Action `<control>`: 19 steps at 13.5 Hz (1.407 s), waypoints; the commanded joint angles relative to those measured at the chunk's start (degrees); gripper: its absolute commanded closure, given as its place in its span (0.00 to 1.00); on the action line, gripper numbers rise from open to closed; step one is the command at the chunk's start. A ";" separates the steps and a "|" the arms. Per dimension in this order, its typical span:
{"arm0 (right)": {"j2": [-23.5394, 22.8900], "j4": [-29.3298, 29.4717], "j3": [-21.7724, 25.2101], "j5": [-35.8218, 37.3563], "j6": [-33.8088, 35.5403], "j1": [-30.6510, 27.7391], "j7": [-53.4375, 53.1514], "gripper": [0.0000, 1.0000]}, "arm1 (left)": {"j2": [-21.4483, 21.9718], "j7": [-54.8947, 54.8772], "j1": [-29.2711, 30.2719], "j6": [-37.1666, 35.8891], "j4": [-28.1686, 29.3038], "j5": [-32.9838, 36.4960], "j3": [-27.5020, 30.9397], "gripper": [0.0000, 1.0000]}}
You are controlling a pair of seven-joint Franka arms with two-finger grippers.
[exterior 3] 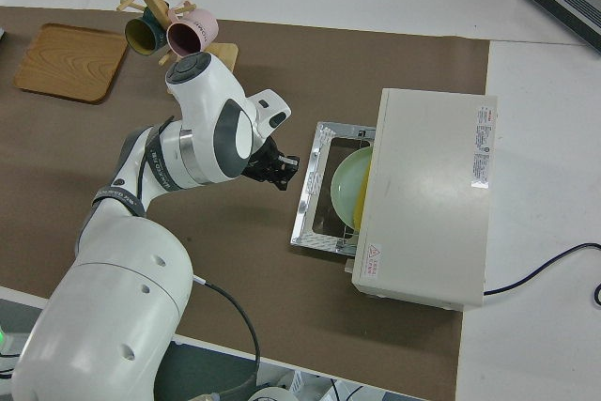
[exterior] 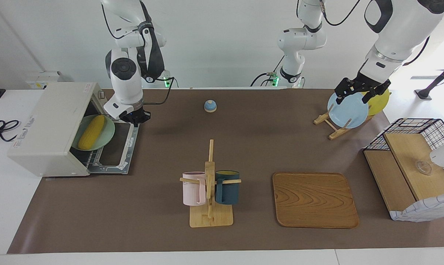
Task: Put corn in oven
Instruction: 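Release the plate inside and pull the right gripper out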
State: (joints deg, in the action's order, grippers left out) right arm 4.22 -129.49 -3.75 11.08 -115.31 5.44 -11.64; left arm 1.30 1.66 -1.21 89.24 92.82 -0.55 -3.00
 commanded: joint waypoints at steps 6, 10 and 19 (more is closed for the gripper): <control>-0.88 -10.17 -0.11 -1.77 -13.10 -1.22 -2.51 1.00 | 1.25 -0.34 0.77 0.24 1.22 -0.77 -0.42 0.00; -0.80 -12.10 -0.03 -1.77 -15.65 -1.83 -2.16 1.00 | 1.25 -0.34 0.77 0.24 1.22 -0.68 -0.42 0.00; -0.44 -12.20 0.15 -0.29 -13.46 -2.80 -1.72 1.00 | 1.25 -0.34 0.77 0.24 1.22 -0.68 -0.42 0.00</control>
State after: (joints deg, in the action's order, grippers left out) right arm 2.47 -141.08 -3.42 10.82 -129.48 2.80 -13.92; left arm 1.30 1.66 -1.21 89.24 92.82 -0.55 -3.01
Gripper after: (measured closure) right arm 0.991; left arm 0.000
